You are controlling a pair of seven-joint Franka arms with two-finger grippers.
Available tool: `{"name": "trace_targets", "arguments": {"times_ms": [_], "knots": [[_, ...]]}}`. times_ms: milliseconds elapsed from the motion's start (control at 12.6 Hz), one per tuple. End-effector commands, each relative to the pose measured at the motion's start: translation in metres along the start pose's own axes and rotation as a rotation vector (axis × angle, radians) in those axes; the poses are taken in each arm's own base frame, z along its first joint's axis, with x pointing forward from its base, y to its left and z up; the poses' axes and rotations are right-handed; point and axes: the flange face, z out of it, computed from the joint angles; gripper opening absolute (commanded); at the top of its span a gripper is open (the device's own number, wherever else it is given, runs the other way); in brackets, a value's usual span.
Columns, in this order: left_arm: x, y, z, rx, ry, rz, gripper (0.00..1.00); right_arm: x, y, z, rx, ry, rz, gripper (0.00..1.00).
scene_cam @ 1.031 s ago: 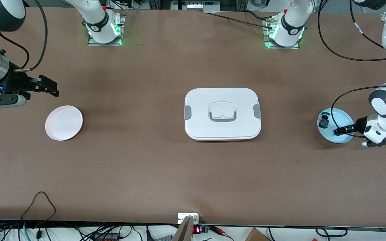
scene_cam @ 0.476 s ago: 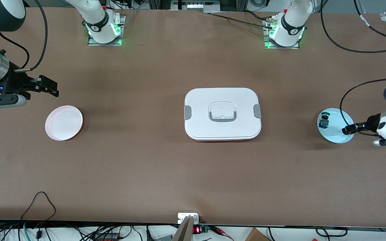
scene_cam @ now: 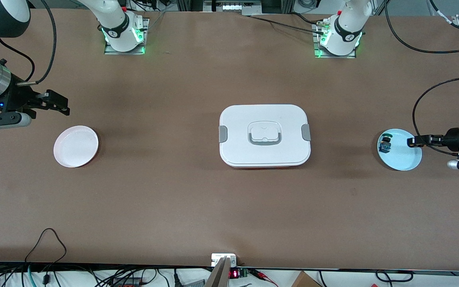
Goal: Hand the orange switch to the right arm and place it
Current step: 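Close the left gripper on the orange switch and lift it, then carry the switch toward the box while the right gripper reaches toward it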
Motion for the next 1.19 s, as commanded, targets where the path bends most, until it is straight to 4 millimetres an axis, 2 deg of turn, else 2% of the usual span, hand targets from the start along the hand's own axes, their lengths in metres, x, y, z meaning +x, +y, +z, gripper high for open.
{"name": "trace_targets", "arguments": {"times_ms": [0, 159, 238, 396, 476, 555, 634, 714, 872, 1110], "knots": [[0.008, 0.038, 0.002, -0.083, -0.039, 0.09, 0.32, 0.007, 0.001, -0.006, 0.048, 0.044, 0.014, 1.0], [0.009, 0.081, 0.004, -0.155, -0.069, 0.173, 0.25, 0.006, -0.005, -0.007, 0.052, 0.045, 0.005, 1.0], [0.011, 0.106, 0.005, -0.186, -0.067, 0.253, 0.24, 0.007, -0.013, 0.007, 0.059, -0.003, -0.012, 1.0], [0.017, 0.133, 0.011, -0.219, -0.04, 0.518, 0.24, -0.002, -0.019, 0.006, 0.092, -0.04, -0.08, 1.0], [0.02, 0.15, 0.014, -0.276, -0.012, 0.629, 0.24, -0.01, -0.03, 0.009, 0.241, -0.097, -0.042, 1.0], [0.022, 0.167, 0.016, -0.312, 0.011, 0.733, 0.24, -0.011, -0.031, 0.009, 0.419, -0.125, 0.005, 1.0], [0.024, 0.187, 0.017, -0.344, 0.043, 0.829, 0.24, -0.008, -0.023, 0.013, 0.485, -0.129, 0.019, 1.0], [0.027, 0.207, 0.015, -0.38, 0.098, 0.923, 0.24, -0.007, -0.031, 0.018, 0.53, -0.139, 0.002, 1.0], [0.03, 0.243, 0.018, -0.5, 0.203, 1.052, 0.24, -0.002, -0.061, 0.038, 0.732, -0.169, -0.038, 1.0], [0.029, 0.308, 0.017, -0.635, 0.383, 1.291, 0.23, 0.02, -0.102, 0.071, 0.964, -0.211, -0.016, 1.0]]}}
